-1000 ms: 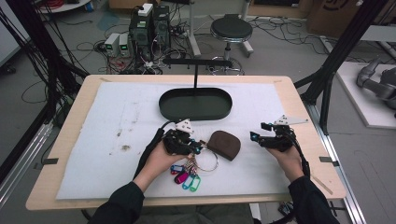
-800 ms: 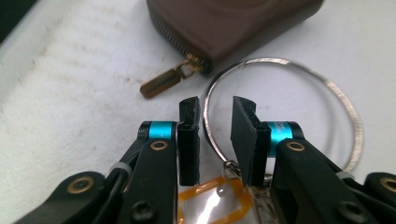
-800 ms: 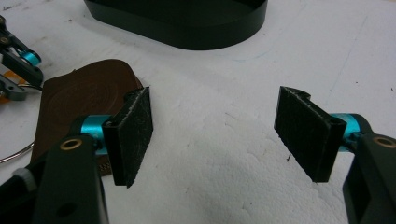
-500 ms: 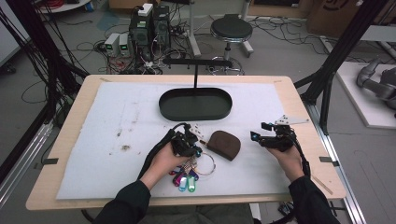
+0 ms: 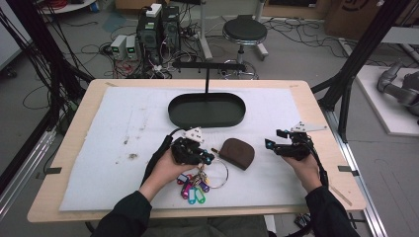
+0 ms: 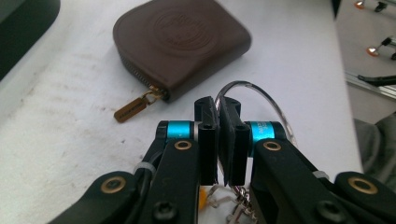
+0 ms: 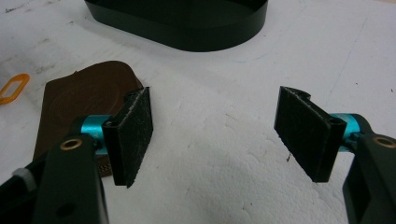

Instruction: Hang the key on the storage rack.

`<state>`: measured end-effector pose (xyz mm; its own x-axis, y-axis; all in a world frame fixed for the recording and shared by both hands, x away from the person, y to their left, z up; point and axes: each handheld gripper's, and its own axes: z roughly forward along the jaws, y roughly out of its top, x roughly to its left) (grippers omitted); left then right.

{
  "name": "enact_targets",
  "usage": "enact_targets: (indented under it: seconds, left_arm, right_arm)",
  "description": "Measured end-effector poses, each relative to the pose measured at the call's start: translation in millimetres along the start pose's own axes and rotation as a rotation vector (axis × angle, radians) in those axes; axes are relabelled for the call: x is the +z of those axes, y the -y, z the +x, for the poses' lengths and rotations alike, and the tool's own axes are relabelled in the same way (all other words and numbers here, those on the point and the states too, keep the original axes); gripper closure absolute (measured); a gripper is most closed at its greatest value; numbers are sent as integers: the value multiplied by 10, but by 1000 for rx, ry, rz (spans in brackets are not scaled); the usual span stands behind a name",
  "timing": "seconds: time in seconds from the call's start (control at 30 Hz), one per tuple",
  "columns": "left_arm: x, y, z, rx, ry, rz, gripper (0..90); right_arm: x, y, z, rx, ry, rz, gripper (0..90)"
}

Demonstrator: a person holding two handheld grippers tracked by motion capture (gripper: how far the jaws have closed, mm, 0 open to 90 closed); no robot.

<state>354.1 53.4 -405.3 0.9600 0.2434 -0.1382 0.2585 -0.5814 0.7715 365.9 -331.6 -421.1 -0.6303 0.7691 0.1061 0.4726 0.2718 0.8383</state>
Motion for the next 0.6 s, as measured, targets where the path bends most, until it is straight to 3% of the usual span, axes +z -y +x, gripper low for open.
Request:
enact_targets:
  seconds: [0.17,0.37,0.6]
  left_arm:
    - [-121,-19,-110,79,52,-25,860]
    - [-181,-5,-227,128,93,-32,859]
    - [-197,26,-310,176,117,-5,856]
  right_arm:
    - [-2,0,5,4,-1,3,289]
    - [5,-1,7,-4,-2,2,289]
    - [6,0,9,-1,-2,4,289]
